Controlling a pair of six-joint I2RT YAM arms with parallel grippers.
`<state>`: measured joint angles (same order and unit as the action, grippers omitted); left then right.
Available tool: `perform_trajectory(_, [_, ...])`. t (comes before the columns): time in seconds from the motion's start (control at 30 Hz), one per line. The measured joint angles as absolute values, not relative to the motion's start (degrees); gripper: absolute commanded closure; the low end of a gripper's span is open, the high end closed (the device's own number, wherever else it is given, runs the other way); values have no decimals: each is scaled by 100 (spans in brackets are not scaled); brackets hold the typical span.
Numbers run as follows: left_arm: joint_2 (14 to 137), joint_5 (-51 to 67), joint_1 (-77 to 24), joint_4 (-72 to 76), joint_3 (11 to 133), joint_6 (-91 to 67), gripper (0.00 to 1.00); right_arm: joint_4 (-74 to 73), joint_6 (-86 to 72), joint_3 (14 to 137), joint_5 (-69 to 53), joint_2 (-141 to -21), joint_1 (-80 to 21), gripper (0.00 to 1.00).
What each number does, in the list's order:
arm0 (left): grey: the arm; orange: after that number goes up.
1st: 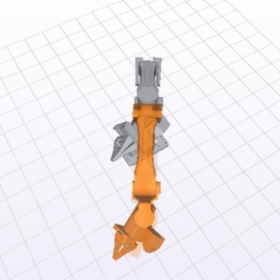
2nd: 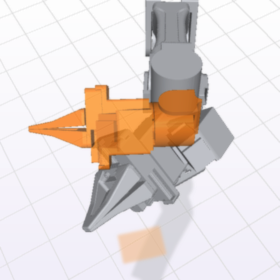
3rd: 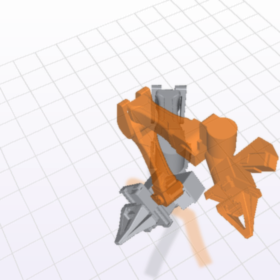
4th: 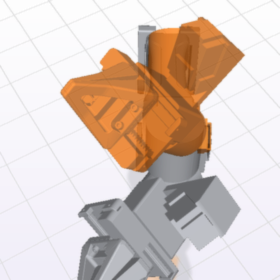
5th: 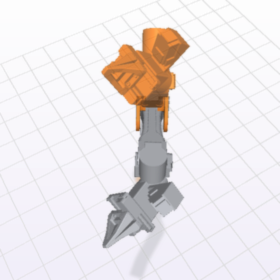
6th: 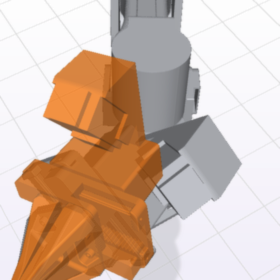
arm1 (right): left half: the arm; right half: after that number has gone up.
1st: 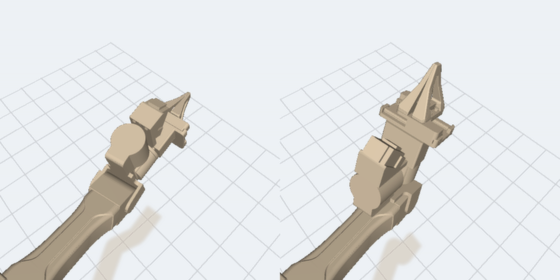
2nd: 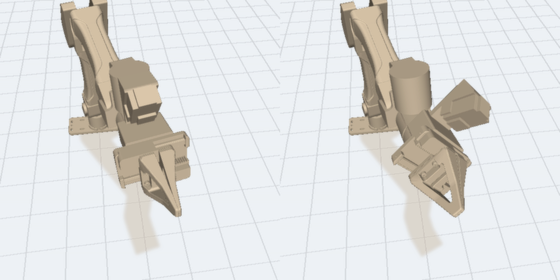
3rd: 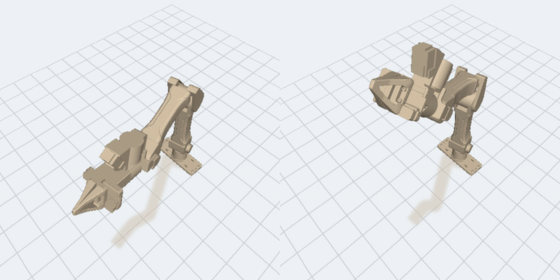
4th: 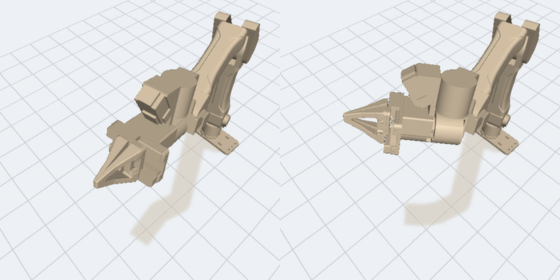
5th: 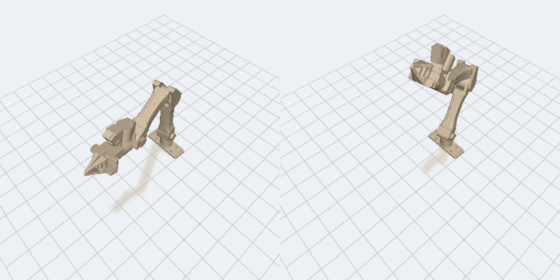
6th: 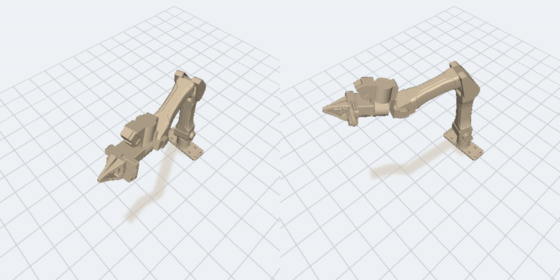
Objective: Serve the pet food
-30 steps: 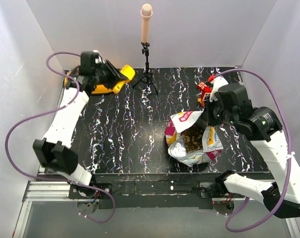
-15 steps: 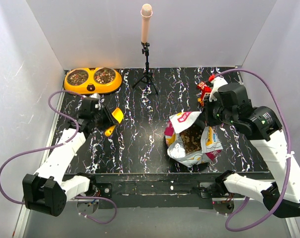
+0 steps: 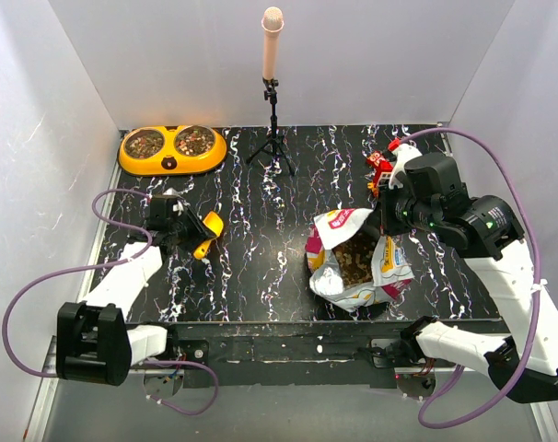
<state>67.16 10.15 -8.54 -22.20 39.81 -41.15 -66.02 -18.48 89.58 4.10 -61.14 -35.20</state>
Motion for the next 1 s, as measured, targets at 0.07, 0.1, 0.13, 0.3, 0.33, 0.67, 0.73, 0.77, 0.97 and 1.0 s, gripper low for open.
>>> perform_trajectory(0.07, [6838,1197,-602,-2091,3876,-4121,100,-6608,-1881,8958,381,-6114,-3520,99])
perform_trajectory(0.1, [6908,1293,-460,-2025,3798,-4125,100,-6611,-1892,8958,373,-6117,-3520,99])
perform_trajectory(0.13, [6960,1354,-360,-1968,3726,-4143,100,-6613,-1898,8958,362,-6119,-3516,99])
perform_trajectory(0.3, [7011,1564,-82,-1758,3487,-4268,90,-6626,-1920,8991,250,-6187,-3489,99])
perform_trajectory(0.33, [7011,1570,-71,-1743,3472,-4309,87,-6628,-1922,9011,222,-6213,-3489,99])
perform_trajectory(0.67, [7382,1588,-49,-2069,3420,-4530,85,-6619,-1929,9035,10,-6294,-3487,99])
perform_trajectory(0.73, [7588,1603,-49,-2180,3411,-4552,85,-6615,-1929,9035,-21,-6305,-3487,99])
perform_trajectory(0.77, [7660,1636,-49,-2185,3415,-4547,86,-6615,-1929,9041,-27,-6313,-3487,99])
perform_trajectory(0.97, [8005,1691,-47,-2285,3712,-4318,82,-6626,-1925,9109,-62,-6403,-3487,99])
perform_trajectory(1.0, [8071,1695,-47,-2307,3778,-4259,81,-6624,-1925,9107,-69,-6403,-3487,99])
